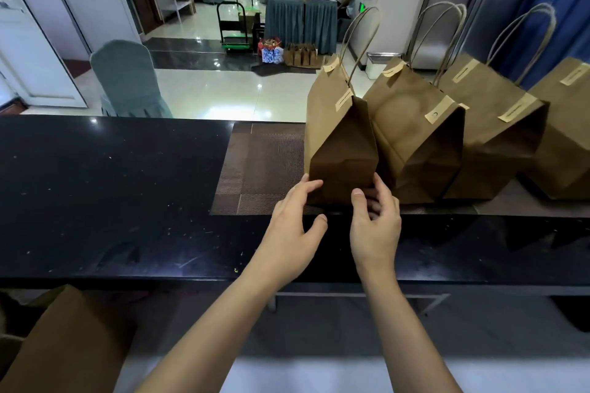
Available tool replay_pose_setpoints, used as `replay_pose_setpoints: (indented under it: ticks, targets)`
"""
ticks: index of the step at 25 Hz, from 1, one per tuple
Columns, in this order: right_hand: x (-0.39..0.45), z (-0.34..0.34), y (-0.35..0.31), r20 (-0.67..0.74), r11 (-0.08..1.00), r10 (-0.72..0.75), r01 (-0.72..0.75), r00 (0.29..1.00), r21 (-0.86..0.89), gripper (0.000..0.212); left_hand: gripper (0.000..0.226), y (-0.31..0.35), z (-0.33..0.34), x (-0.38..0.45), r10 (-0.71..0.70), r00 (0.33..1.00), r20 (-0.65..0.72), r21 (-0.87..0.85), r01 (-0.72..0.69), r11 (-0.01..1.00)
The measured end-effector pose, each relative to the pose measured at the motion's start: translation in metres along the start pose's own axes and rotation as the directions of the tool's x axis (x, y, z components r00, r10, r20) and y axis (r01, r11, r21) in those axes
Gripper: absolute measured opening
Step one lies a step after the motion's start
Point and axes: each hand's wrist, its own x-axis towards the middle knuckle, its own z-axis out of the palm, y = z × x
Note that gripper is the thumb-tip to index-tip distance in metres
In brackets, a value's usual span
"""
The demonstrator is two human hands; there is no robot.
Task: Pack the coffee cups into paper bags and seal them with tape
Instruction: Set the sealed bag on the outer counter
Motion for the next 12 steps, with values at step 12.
replay_pose_setpoints:
  ticks: [12]
  targets:
    - [-0.028,0.005,-0.020,-0.028,0.995,-0.087,0.088,0.996,0.050,0.043,0.053,0.003,-0.024,-0.028,-0.026,0.999,-0.036,0.031,0.027,0.999]
